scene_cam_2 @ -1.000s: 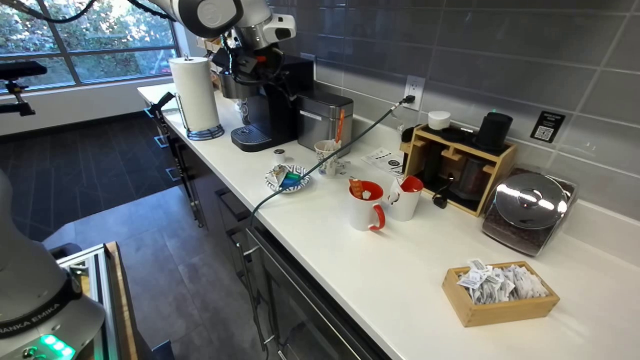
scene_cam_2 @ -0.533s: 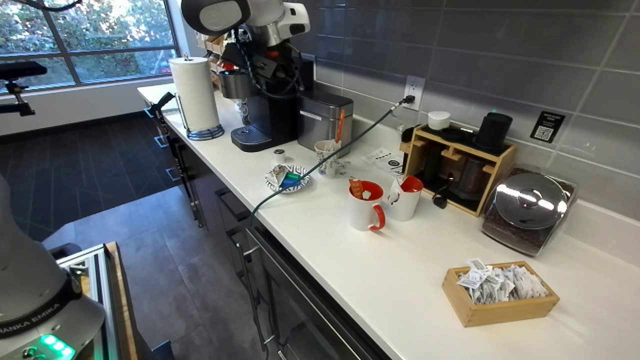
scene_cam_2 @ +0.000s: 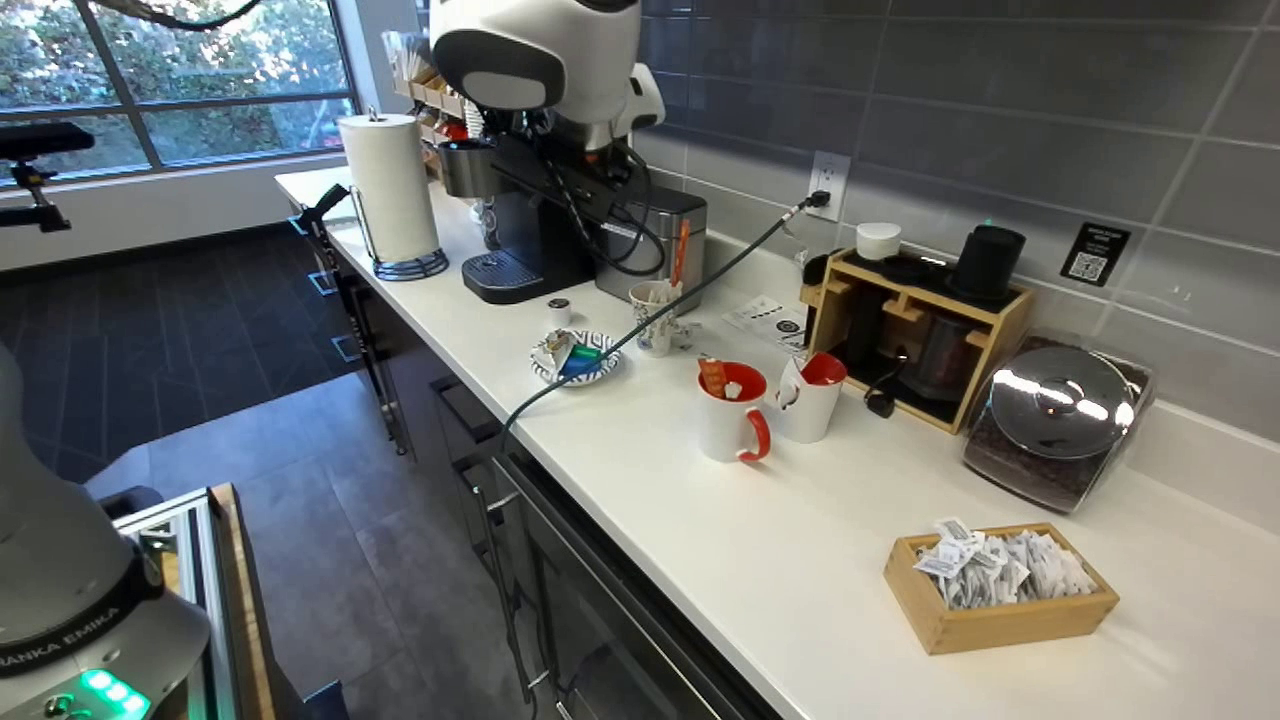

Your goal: Move the orange object from the left cup to the right cup

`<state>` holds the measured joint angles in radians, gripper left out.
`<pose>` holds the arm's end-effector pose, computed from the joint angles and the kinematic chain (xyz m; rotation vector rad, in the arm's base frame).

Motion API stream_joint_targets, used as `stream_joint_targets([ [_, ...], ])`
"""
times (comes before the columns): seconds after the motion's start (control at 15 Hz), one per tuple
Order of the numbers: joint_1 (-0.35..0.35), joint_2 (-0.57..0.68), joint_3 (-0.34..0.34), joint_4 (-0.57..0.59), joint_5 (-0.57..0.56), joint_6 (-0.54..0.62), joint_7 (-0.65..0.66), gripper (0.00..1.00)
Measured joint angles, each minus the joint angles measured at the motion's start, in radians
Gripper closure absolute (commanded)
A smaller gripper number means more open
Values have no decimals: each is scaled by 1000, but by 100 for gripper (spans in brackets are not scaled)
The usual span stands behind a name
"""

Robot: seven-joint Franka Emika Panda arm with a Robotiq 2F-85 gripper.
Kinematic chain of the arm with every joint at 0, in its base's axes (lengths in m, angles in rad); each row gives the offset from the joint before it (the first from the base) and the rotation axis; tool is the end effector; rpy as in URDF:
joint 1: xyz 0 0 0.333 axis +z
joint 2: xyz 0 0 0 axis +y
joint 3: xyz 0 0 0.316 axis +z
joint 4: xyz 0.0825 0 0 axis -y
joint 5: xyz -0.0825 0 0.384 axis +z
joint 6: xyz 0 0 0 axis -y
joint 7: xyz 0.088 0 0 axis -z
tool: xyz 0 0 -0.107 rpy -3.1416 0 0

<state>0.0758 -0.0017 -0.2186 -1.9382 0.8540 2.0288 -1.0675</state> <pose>0.5748 -0.0393 0.5087 -2.3700 -0.6866 -0.6688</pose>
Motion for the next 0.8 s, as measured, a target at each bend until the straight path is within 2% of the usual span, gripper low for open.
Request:
stream_joint_targets([
  [0.13, -38, 61, 29, 35, 0, -3, 5, 0],
  [0.4, -75, 60, 71, 39, 6, 3, 5, 0],
  [0.53, -84, 60, 100, 35, 57, 54, -28, 0],
  [0.8, -84, 82, 160, 28, 192, 178, -173, 0],
])
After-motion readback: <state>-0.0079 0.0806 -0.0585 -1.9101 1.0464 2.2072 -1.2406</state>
